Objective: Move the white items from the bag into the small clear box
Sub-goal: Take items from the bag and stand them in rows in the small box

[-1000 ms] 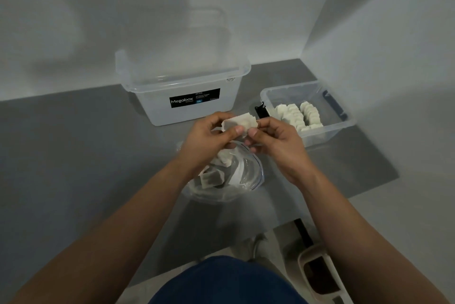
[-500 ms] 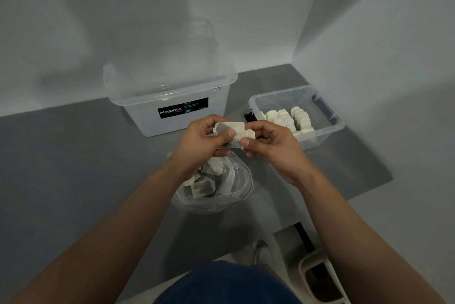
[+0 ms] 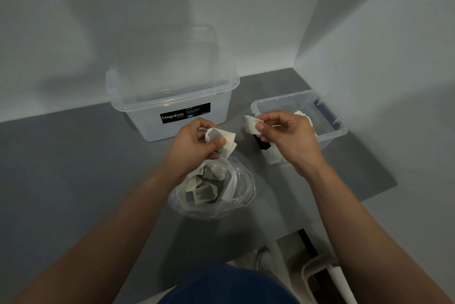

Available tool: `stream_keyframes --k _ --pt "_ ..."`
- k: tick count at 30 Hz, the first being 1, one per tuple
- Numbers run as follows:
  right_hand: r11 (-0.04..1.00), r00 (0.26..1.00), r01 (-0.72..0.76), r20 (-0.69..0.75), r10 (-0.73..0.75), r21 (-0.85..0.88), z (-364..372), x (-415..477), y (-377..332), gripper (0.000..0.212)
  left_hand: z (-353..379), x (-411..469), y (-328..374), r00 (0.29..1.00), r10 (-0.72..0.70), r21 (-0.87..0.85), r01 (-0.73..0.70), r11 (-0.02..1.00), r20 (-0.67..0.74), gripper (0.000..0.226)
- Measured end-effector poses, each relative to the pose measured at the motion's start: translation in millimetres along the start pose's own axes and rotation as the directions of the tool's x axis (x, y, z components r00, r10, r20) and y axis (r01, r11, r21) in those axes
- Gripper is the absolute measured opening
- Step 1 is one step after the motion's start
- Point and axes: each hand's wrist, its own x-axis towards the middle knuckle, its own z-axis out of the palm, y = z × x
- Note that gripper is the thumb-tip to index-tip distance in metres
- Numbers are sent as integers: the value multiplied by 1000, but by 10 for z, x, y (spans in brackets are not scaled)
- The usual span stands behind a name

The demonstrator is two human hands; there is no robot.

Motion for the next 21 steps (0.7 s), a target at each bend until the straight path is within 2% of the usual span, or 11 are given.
stream_keyframes --k 5,8,10,12,15,18,21 --pt "975 998 61 -10 -65 -216 -348 183 -66 17 131 4 -25 999 0 -22 1 1000 54 17" --pt "882 957 179 -132 -259 -436 -621 323 -71 13 240 -2 -57 997 -28 -23 30 999 78 14" --pt "850 939 198 -154 -307 -488 -795 431 -57 11 314 10 -66 996 -47 -21 49 999 74 10" --pt "818 951 181 -115 -287 -546 -945 553 9 10 381 21 -59 996 -65 -30 67 997 66 8" --pt "754 971 201 23 -239 -625 -1096 733 141 11 475 53 -49 995 -72 -17 73 997 63 7" --pt "697 972 193 231 -40 -691 -1176 901 255 17 573 109 -26 997 -62 22 61 998 46 9" --pt "624 896 235 415 159 -745 -1175 1057 382 22 672 175 9 999 -46 57 44 997 24 14"
